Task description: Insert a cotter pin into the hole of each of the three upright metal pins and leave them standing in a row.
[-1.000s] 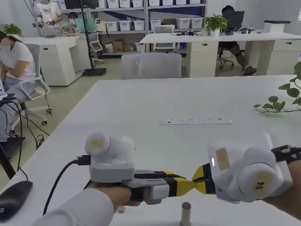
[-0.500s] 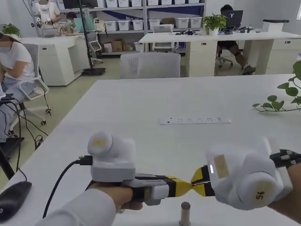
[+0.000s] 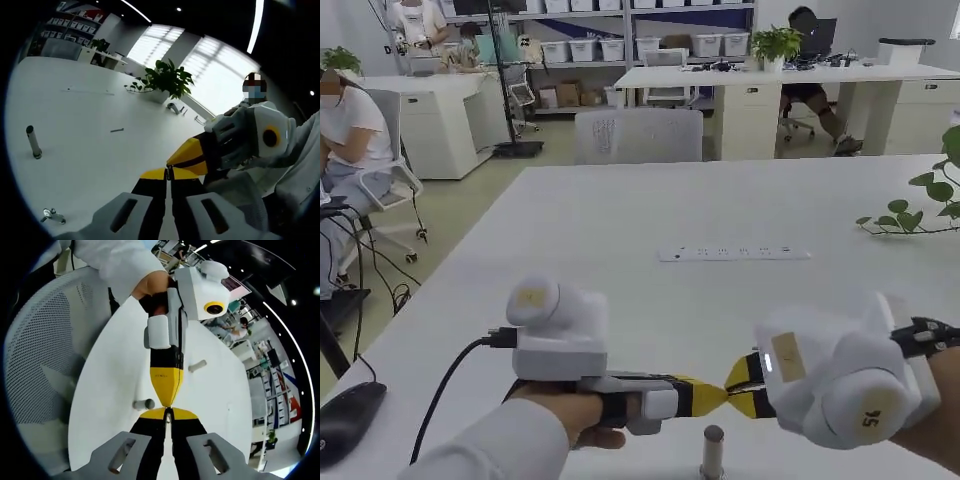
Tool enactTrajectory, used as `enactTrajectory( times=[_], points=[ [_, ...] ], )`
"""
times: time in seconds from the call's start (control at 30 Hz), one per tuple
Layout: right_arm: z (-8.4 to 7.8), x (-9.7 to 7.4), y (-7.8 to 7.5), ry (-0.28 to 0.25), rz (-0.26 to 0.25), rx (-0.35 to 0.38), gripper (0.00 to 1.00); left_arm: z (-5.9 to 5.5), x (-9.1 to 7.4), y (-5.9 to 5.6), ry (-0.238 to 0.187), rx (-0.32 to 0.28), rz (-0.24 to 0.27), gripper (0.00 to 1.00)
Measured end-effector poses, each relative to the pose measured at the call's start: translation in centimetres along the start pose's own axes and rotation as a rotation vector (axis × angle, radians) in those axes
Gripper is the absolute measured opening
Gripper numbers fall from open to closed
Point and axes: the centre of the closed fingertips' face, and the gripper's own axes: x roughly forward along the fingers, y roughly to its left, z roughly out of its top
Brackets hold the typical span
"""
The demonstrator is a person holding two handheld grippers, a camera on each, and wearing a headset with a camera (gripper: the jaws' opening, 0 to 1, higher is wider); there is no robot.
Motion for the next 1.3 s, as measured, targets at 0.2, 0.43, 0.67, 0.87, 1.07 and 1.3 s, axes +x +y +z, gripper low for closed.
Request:
enactTrajectory(
  times=[0.2, 0.43, 0.67, 0.87, 1.07, 1.3],
  points=[
    [-0.2, -0.2, -0.2, -0.002, -0.006, 0.026, 0.09, 0.0, -0.1, -0.1, -0.003, 0.02, 0.002, 0.0],
    [-0.7, -0.3, 0.2, 0.001, 0.04, 0.054, 0.12, -0.2, -0.4, -0.2, 0.007, 0.072, 0.007, 0.0],
    [-1.1, -0.3, 0.9, 0.004, 0.114, 0.093, 0.13, -0.6, -0.7, -0.6, 0.024, 0.14, -0.001, 0.0],
    [-0.9, -0.5, 1.5, -0.024, 0.194, 0.153, 0.13, -0.7, -0.9, -0.9, 0.031, 0.234, -0.008, 0.0],
    [-0.9, -0.8, 1.7, -0.042, 0.261, 0.192, 0.13, -0.9, -1.0, -1.5, 0.036, 0.332, -0.031, 0.0],
    [-0.7, -1.0, 2.6, -0.051, 0.338, 0.211, 0.13, -1.5, -0.9, -2.0, 0.054, 0.442, -0.059, 0.0]
  ],
)
